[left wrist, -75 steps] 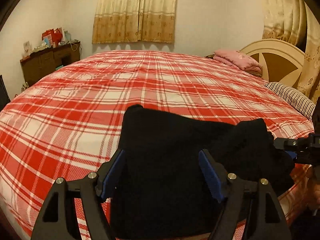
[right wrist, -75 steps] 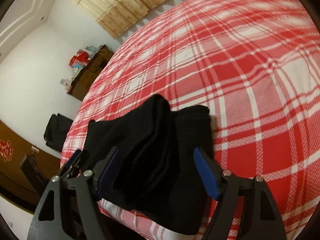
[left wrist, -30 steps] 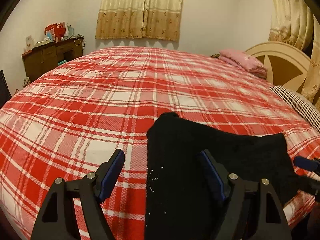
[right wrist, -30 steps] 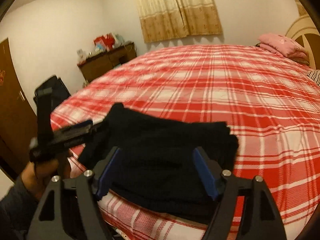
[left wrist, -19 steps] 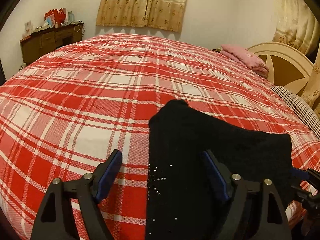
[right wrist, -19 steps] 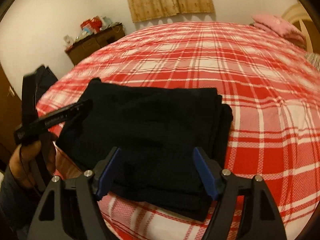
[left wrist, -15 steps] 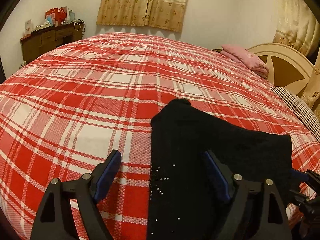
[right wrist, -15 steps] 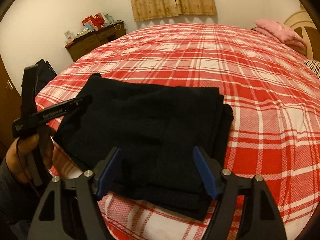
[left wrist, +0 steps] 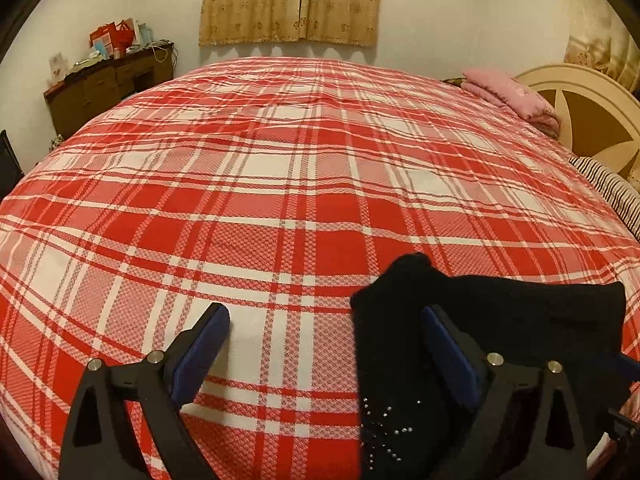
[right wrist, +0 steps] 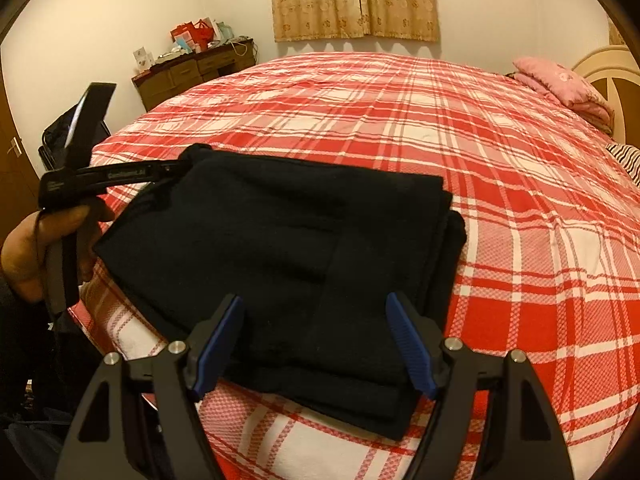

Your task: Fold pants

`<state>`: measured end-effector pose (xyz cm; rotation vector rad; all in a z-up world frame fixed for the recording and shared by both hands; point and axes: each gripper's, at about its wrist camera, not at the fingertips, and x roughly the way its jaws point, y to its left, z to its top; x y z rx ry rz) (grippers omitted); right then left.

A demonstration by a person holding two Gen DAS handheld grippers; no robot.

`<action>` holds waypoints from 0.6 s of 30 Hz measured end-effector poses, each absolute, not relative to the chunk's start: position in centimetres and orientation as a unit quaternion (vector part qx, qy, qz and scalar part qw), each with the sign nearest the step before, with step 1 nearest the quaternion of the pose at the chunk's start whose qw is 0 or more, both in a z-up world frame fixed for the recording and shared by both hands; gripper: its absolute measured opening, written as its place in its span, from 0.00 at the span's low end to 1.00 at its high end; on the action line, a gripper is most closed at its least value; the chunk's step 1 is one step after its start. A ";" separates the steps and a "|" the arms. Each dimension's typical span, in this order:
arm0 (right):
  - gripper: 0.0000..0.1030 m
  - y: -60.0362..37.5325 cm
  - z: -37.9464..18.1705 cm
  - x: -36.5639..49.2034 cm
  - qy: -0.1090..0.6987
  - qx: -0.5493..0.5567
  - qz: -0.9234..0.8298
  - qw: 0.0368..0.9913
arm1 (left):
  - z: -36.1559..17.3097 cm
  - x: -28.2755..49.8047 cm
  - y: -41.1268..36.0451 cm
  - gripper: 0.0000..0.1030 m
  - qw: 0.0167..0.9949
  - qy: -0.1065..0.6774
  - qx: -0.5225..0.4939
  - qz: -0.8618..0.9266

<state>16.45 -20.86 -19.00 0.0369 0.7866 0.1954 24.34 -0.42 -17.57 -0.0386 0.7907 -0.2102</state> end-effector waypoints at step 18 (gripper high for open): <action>0.77 -25.0 -13.4 17.8 0.308 0.126 0.132 0.934 | -14.6 17.1 1.4 0.95 0.928 0.341 -0.064 -0.138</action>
